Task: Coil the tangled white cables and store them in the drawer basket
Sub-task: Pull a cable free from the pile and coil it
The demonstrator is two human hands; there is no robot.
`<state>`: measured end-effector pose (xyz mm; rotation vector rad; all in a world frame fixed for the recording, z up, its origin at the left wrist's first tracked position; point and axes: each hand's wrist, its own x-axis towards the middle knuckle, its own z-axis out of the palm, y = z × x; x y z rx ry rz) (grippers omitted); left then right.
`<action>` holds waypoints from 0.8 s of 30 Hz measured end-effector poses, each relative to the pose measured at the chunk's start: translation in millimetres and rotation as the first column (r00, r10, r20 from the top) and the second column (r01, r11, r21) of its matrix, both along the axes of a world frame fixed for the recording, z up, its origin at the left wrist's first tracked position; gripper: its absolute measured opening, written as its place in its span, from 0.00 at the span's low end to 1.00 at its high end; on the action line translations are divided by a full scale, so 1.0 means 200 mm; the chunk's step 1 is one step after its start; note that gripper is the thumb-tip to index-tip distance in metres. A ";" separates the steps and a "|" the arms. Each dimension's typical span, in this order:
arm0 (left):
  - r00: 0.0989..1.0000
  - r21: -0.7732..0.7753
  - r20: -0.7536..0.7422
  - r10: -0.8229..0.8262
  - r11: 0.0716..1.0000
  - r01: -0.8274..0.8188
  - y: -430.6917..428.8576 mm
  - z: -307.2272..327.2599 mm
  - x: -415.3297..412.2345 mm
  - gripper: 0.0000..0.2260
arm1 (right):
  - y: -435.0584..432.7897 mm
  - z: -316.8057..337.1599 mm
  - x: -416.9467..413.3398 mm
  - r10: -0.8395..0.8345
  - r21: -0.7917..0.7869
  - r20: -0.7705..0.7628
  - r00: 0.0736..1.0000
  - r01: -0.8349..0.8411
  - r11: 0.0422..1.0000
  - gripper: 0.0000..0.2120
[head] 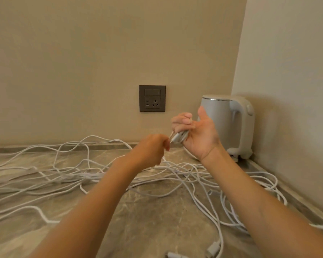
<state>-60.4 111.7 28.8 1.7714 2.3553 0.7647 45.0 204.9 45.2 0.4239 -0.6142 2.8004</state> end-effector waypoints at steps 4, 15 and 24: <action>0.996 -0.167 0.002 -0.091 0.982 0.090 -0.01 0.00 0.08 0.12 | -0.02 0.04 0.03 -0.338 -0.063 0.104 0.935 0.346 0.936 0.32; 0.964 -0.147 -0.198 -0.179 0.977 0.151 -0.08 0.14 0.09 0.11 | -0.03 0.00 -0.01 -0.757 0.668 0.199 0.622 0.479 0.569 0.36; 0.966 0.048 -0.247 -0.079 0.994 0.094 -0.13 0.19 0.00 0.09 | -0.04 -0.06 -0.06 -0.843 0.967 0.136 0.521 0.113 0.227 0.44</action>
